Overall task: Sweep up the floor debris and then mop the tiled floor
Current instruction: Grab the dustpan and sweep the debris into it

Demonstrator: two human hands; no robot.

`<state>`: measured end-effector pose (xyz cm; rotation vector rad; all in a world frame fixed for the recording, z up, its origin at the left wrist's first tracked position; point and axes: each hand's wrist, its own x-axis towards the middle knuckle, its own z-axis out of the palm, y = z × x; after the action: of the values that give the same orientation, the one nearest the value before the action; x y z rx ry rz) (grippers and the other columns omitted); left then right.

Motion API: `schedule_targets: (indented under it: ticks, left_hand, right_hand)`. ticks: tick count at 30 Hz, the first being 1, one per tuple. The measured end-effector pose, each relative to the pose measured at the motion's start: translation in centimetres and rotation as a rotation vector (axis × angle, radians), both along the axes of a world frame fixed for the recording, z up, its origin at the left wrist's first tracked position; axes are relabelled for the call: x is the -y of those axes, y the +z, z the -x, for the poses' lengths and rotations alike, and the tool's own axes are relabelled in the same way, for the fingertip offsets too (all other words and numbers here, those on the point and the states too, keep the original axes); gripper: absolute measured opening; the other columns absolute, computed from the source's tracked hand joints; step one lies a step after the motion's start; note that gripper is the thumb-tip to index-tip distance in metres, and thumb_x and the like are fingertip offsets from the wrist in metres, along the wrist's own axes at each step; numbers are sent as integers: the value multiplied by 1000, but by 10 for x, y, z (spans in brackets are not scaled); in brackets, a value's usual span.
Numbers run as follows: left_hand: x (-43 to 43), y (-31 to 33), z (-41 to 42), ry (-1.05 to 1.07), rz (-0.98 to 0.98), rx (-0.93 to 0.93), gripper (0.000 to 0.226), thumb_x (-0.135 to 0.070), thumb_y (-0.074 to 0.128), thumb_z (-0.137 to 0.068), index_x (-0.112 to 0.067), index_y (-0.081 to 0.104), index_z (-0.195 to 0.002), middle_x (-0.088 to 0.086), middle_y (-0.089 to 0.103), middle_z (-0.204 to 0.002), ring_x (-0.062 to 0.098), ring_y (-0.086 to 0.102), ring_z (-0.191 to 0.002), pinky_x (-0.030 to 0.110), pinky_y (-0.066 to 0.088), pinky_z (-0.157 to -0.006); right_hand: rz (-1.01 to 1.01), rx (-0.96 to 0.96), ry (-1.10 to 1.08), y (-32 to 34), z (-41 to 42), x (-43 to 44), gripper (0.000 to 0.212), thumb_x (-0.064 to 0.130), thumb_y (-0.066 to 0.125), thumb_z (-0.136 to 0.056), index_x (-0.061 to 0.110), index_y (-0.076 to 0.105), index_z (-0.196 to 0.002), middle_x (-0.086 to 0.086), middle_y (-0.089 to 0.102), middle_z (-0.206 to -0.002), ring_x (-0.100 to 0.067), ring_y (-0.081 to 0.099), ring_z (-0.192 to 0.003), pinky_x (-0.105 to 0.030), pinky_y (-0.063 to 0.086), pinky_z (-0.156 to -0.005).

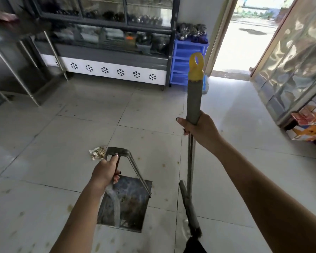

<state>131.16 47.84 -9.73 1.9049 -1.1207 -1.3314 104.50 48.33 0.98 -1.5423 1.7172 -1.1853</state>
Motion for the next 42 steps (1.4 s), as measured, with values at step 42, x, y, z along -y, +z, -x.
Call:
schedule_targets:
  ticks: [42]
  left_hand:
    - [270,-34,73,502,-182,157,34,-28,50,-96,-8,49,-69,-3,55,-41,7,51,-33,18,42,-42]
  right_hand:
    - [-278,-59,957,-52,-7,504,11,12,67,-79,5,59,-80,0,64,-68,-22,59,-74,-32,44,-71]
